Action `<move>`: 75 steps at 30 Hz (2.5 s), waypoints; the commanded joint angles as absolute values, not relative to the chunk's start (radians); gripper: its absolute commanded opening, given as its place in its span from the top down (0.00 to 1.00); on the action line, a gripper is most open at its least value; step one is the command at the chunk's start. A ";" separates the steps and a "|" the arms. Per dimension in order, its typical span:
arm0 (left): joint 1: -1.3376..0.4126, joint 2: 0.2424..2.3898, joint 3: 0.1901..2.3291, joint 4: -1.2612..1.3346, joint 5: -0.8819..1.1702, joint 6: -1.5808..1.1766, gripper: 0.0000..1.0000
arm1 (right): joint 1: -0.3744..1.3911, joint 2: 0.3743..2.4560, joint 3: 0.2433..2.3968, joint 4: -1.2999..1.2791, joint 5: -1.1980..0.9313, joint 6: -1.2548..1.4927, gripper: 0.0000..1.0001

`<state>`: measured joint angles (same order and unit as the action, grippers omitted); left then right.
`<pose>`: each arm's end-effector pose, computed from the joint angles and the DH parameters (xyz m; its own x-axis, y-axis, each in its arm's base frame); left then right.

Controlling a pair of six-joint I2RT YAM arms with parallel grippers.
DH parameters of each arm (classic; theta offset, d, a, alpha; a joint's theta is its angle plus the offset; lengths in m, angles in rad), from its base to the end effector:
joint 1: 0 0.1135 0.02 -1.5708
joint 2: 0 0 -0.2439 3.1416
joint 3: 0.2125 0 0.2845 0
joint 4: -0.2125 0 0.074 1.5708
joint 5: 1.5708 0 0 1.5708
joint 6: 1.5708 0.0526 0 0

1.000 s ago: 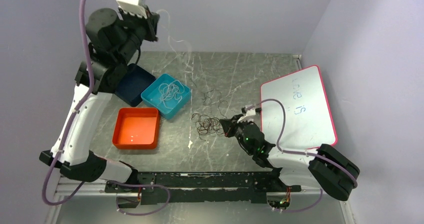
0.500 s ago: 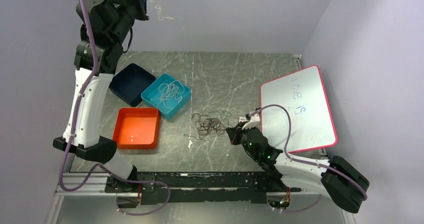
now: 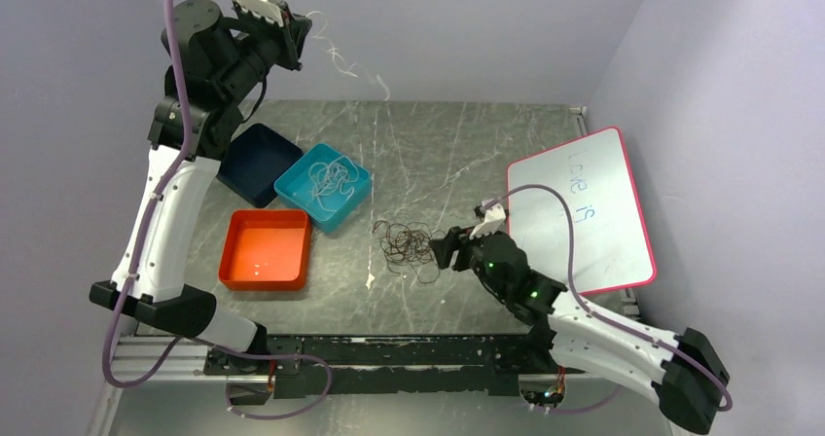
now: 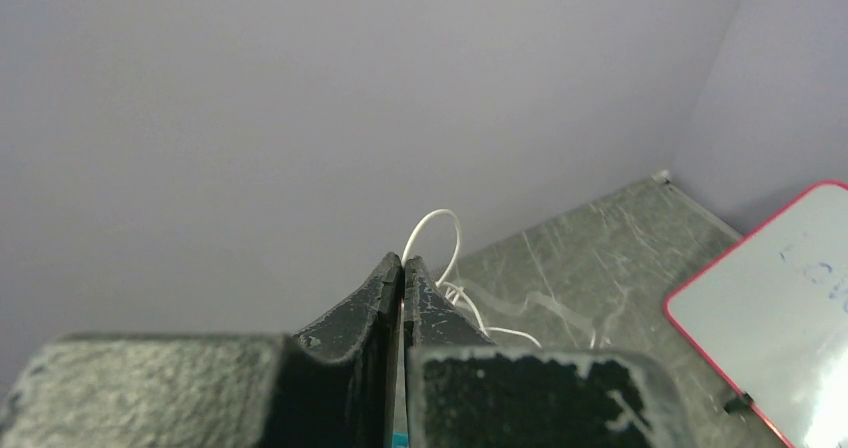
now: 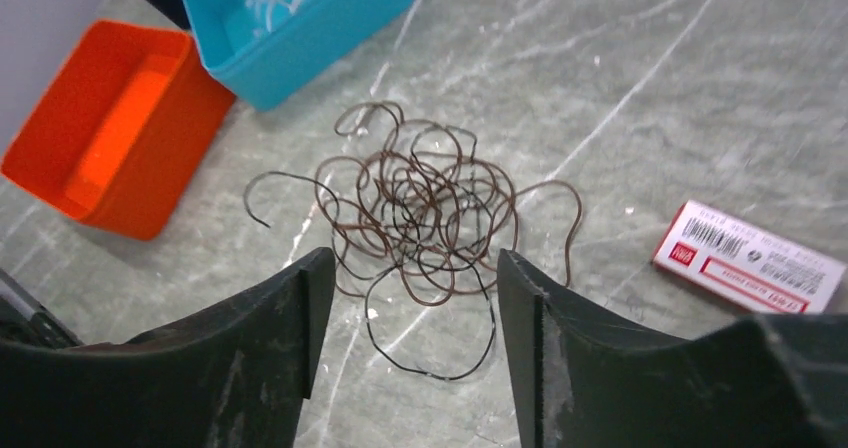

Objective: Untangle the cables

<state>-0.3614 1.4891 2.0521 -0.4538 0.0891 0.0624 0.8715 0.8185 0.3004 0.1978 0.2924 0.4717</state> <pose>0.3060 -0.1207 0.5695 0.1289 0.0177 -0.9915 0.4277 0.9011 0.0717 0.1678 0.1760 0.1668 -0.4335 0.1606 -0.8867 -0.4038 0.8451 0.3505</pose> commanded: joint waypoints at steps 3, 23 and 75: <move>-0.354 1.408 1.955 -0.421 0.173 0.037 0.93 | 0.871 0.659 0.392 0.032 0.345 0.353 0.33; -0.354 1.276 1.695 -0.480 0.355 0.014 0.93 | 0.873 0.901 0.671 0.525 0.021 -0.108 0.34; -0.249 1.531 1.236 -0.370 -0.057 -0.033 0.93 | 0.872 0.786 0.442 0.384 0.135 0.235 0.20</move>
<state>-0.2577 1.4757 1.2678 -0.3954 -0.0978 -0.0162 0.8715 0.7891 0.4541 0.3748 0.1238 0.2276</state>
